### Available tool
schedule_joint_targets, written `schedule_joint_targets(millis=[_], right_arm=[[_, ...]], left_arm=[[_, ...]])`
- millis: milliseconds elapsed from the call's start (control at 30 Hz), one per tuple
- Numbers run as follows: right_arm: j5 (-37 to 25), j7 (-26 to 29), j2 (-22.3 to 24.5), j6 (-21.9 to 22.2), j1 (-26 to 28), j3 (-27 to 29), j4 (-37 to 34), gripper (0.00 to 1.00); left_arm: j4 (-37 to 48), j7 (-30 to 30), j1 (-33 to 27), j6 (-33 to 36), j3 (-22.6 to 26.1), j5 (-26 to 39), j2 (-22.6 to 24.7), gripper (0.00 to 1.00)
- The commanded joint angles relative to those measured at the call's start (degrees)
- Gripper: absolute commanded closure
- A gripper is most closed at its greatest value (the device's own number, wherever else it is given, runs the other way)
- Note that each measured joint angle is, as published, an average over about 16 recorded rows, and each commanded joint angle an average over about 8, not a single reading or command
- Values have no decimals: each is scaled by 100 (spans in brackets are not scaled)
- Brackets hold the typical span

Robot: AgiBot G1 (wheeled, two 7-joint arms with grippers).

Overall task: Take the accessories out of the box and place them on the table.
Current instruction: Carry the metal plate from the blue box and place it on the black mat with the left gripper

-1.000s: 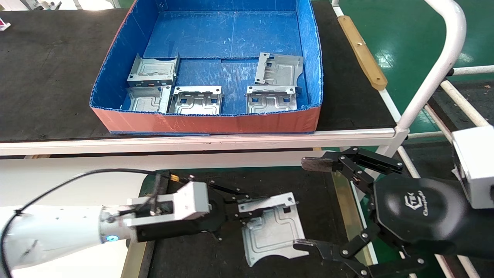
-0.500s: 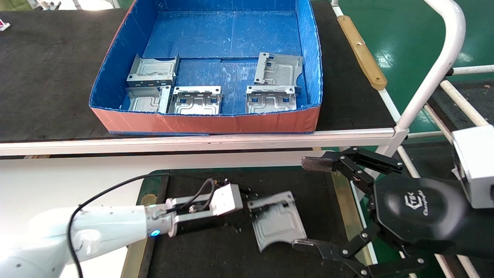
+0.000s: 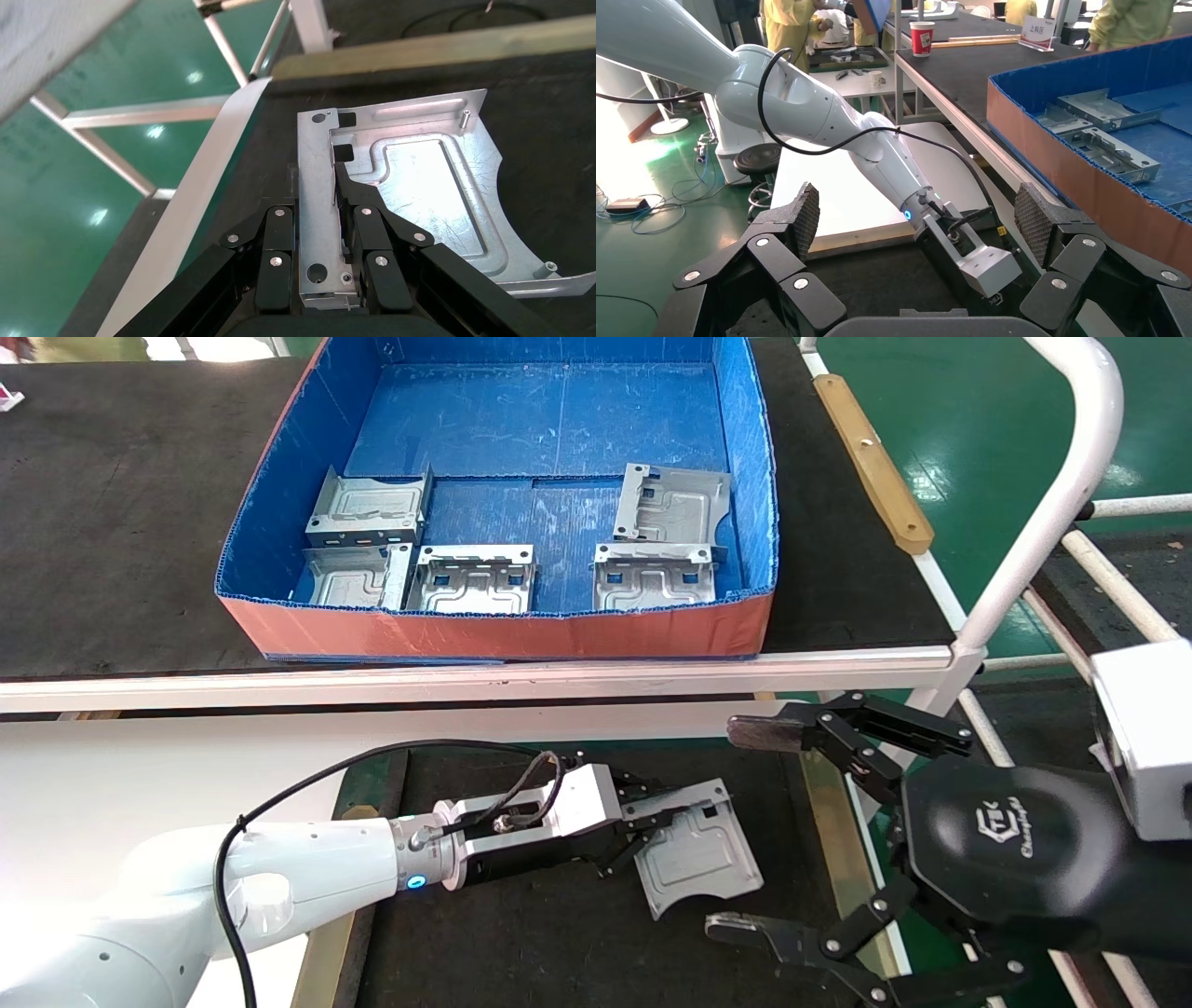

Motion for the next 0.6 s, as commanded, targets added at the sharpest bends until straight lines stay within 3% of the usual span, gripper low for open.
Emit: schedule_joint_targets(millis=[33, 600], right_arm=[[0, 0, 0, 0, 0, 0, 0, 0], [0, 0, 0, 0, 0, -1, 0, 0]], left_arm=[[-32, -33, 14, 70, 16, -41, 6, 100], [-425, -256, 144, 79, 443, -327, 46, 100]])
